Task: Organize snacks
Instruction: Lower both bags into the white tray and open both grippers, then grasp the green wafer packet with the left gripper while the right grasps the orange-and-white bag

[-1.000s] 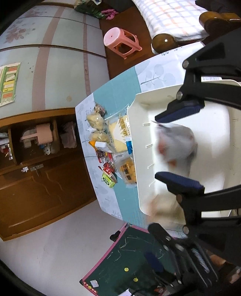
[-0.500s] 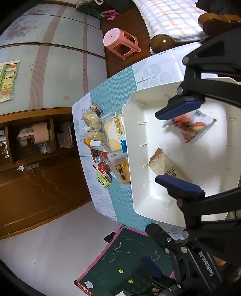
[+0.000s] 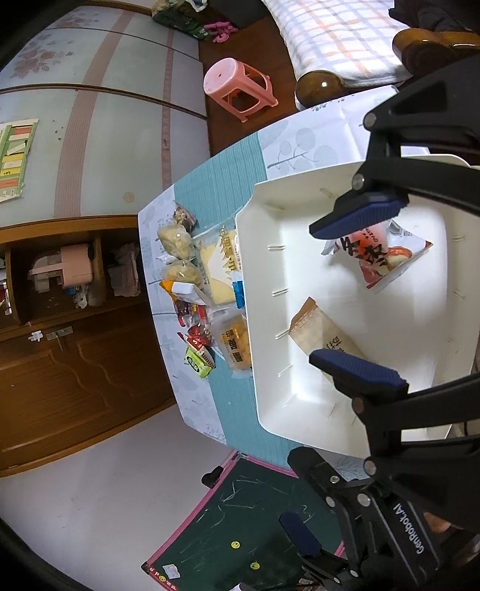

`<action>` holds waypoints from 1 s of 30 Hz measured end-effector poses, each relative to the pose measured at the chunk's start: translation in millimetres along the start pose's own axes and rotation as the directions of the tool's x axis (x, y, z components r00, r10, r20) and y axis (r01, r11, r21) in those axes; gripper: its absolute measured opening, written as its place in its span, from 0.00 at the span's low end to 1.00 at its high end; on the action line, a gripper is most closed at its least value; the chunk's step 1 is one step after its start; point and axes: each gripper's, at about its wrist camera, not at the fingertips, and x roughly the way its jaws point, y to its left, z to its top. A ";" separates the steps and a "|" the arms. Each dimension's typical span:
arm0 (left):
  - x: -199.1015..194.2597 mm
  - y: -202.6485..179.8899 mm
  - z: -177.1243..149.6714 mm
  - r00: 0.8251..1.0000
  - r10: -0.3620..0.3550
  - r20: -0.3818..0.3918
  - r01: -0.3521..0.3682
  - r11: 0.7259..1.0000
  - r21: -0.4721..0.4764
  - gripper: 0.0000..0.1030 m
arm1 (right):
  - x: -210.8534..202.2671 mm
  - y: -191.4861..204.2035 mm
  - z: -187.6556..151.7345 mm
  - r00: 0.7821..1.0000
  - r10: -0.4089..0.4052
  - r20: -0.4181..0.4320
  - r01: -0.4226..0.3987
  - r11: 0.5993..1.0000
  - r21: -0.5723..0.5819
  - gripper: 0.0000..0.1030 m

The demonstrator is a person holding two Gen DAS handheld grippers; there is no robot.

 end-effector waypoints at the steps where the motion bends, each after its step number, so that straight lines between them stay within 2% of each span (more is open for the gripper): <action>1: 0.3 -0.2 -0.2 1.000 0.002 -0.002 -0.002 1.000 0.000 0.98 | 0.7 0.3 -0.8 1.000 -0.003 -0.005 0.003 1.000 -0.003 0.61; 17: -3.3 0.4 4.1 0.998 -0.059 0.029 0.058 0.998 0.014 0.98 | 3.0 0.9 -0.1 1.000 -0.027 -0.005 0.027 0.999 -0.021 0.61; 24: 5.4 -1.7 7.5 0.997 -0.068 -0.021 0.069 0.997 0.036 0.97 | 2.5 1.4 4.9 0.999 -0.031 0.020 0.031 0.999 -0.019 0.61; 27: 14.8 -1.5 8.1 0.996 -0.066 -0.056 0.069 0.997 0.037 0.92 | 6.4 0.0 7.5 1.000 -0.025 0.015 0.025 1.000 -0.011 0.61; 29: 20.5 -0.7 8.3 0.994 -0.076 -0.074 0.078 0.996 0.032 0.80 | 8.6 -0.3 8.7 1.000 -0.024 0.011 0.025 1.000 -0.010 0.61; 30: 23.5 0.2 8.9 0.993 -0.080 -0.082 0.082 0.996 0.027 0.78 | 9.6 -0.3 9.4 1.000 -0.024 0.012 0.024 1.000 -0.011 0.61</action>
